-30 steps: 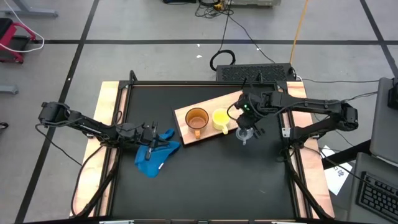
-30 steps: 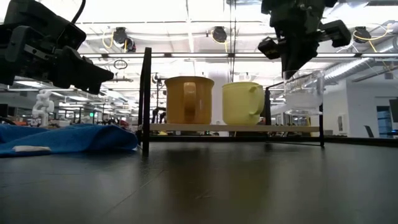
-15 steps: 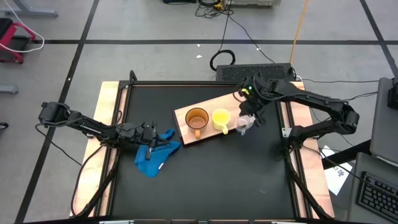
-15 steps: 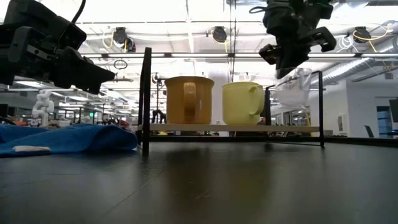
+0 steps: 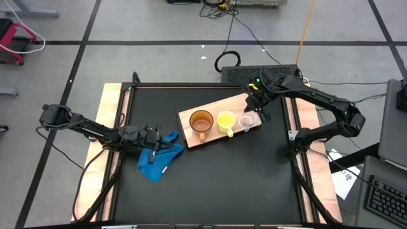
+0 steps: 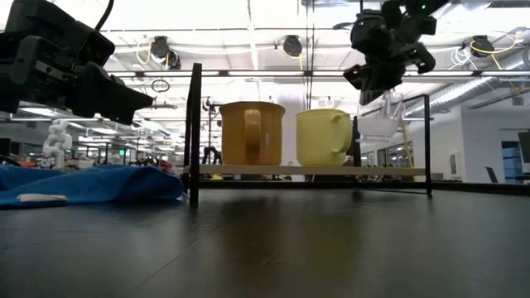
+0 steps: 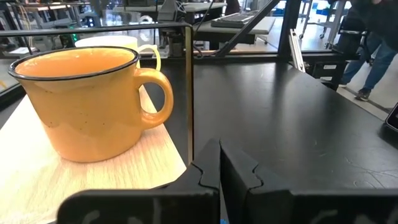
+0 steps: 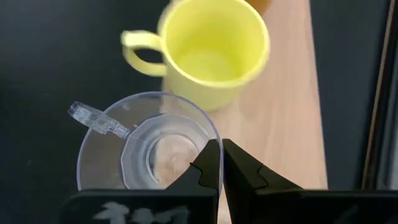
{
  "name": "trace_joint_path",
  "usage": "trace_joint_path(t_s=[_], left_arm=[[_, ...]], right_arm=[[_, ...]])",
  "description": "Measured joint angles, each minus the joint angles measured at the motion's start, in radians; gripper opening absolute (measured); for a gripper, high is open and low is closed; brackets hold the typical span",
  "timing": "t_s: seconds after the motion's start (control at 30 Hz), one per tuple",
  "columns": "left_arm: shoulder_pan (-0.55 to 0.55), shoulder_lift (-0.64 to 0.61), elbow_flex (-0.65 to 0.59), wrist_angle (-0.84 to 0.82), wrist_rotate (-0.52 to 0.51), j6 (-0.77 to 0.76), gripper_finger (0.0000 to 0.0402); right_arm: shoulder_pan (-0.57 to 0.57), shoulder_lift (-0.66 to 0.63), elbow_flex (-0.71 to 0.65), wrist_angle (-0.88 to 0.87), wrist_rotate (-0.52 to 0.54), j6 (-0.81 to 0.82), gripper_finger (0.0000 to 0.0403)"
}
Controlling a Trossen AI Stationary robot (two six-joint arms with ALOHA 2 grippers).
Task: Stack small to large cups/mugs on shelf
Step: Put the transparent mug on the shelf aligned with the yellow mug
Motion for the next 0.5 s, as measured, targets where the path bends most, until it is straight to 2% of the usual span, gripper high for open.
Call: trace_joint_path(t_s=[0.5], left_arm=[[0.000, 0.000, 0.000, -0.001, 0.001, 0.001, 0.0007]], right_arm=[[-0.036, 0.125, 0.000, 0.016, -0.022, -0.017, 0.0000]])
